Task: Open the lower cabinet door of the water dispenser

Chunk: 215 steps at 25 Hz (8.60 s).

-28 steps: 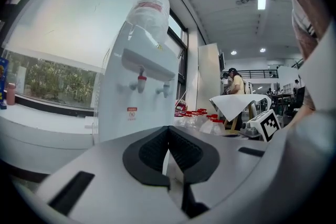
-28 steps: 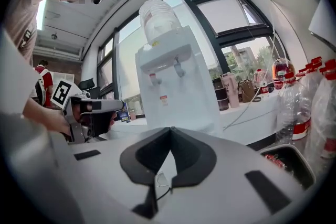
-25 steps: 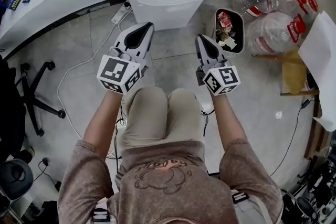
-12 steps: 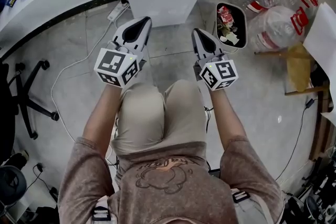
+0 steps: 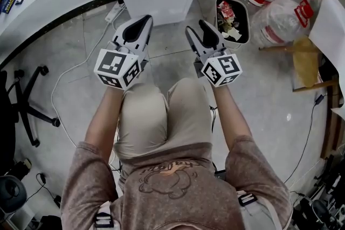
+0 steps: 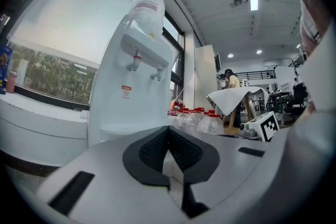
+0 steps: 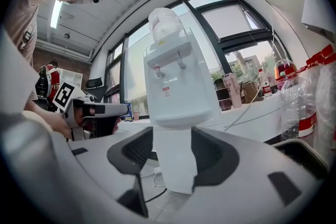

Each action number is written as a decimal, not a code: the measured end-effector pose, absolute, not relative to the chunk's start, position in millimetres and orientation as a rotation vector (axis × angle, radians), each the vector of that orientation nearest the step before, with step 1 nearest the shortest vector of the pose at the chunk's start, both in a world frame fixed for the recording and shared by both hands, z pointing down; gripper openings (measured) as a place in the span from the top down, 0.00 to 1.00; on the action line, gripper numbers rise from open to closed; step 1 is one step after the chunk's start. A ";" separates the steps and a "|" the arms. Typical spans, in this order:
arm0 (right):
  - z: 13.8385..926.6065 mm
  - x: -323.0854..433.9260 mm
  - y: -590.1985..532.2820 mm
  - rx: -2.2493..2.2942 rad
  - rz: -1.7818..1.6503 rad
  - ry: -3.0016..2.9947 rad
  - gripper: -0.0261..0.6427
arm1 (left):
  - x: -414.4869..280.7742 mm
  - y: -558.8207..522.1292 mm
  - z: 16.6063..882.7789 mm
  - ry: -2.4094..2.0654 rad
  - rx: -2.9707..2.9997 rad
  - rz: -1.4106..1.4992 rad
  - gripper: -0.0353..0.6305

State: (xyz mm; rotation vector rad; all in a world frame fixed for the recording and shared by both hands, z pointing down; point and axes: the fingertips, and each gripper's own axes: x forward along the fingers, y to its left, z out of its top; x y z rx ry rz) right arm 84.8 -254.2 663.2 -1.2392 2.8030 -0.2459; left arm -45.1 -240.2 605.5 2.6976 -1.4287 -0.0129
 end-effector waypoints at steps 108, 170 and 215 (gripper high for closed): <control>768.8 90.4 -313.0 -1.200 -0.247 3.134 0.67 | -5.9 -200.6 616.1 -1.274 2.727 0.053 0.93; 769.8 -84.0 -125.4 0.116 -0.226 3.379 0.93 | -92.3 -192.2 601.4 -1.546 2.587 -0.032 0.93; 116.6 -26.7 -142.4 -0.920 -0.239 3.023 0.95 | -106.7 -151.7 111.8 -1.272 2.627 0.050 0.93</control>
